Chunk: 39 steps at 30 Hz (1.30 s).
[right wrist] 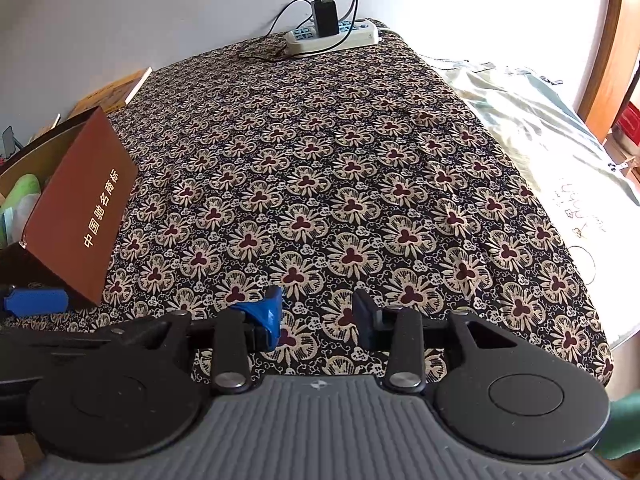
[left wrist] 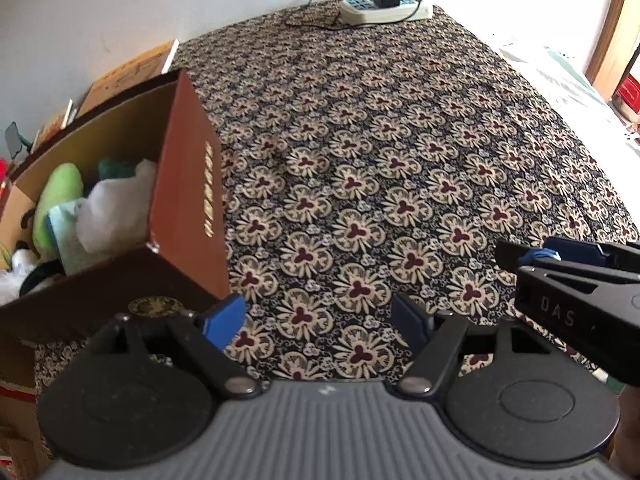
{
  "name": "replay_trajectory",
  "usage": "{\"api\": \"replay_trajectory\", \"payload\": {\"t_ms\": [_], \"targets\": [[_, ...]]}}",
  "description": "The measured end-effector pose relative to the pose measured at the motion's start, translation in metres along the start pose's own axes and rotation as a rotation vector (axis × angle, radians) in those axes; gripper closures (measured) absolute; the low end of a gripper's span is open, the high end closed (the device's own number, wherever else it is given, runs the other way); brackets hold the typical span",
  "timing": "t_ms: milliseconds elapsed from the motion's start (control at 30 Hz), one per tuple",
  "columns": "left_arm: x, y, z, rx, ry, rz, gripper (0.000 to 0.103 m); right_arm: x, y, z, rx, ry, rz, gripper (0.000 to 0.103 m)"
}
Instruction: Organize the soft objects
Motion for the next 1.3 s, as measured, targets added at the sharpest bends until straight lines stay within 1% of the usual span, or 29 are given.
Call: {"api": "replay_trajectory", "payload": {"t_ms": [200,267,400,533,733,900,1033,1200,1300], "targets": [[0.007,0.002,0.007,0.009,0.013,-0.011,0.029,0.002,0.004,0.006,0.014,0.020,-0.008,0.081],[0.013,0.006,0.011,0.012,0.018,-0.028,0.029,0.004,0.007,0.009,0.017,0.031,-0.014,0.081],[0.026,0.013,0.025,0.038,0.041,-0.065,0.029,0.009,0.015,0.018,0.019,0.064,-0.026,0.081],[0.039,0.019,0.043,0.080,0.063,-0.090,0.029,0.015,0.027,0.037,0.026,0.108,-0.053,0.081],[0.055,0.020,0.078,0.142,0.130,-0.110,0.029,0.015,0.033,0.070,0.049,0.174,-0.058,0.081],[0.064,0.018,0.114,0.205,0.165,-0.127,0.029,0.015,0.033,0.099,0.088,0.194,-0.048,0.081],[0.068,0.018,0.144,0.241,0.168,-0.137,0.029,0.019,0.039,0.123,0.100,0.194,-0.060,0.081],[0.072,0.022,0.180,0.256,0.165,-0.156,0.029,0.027,0.046,0.152,0.112,0.189,-0.083,0.081],[0.073,0.025,0.202,0.247,0.176,-0.168,0.029,0.033,0.054,0.169,0.110,0.189,-0.109,0.081]]}}
Point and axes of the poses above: each gripper's, at about its wrist camera, not at the fingertips, and x roughly against the way its jaws point, z to its left, y to its top, the point moved 10 cm from there along -x, roughly the way its jaws point, and after that the axes turned 4 degrees about -y, right-handed, at the moved point
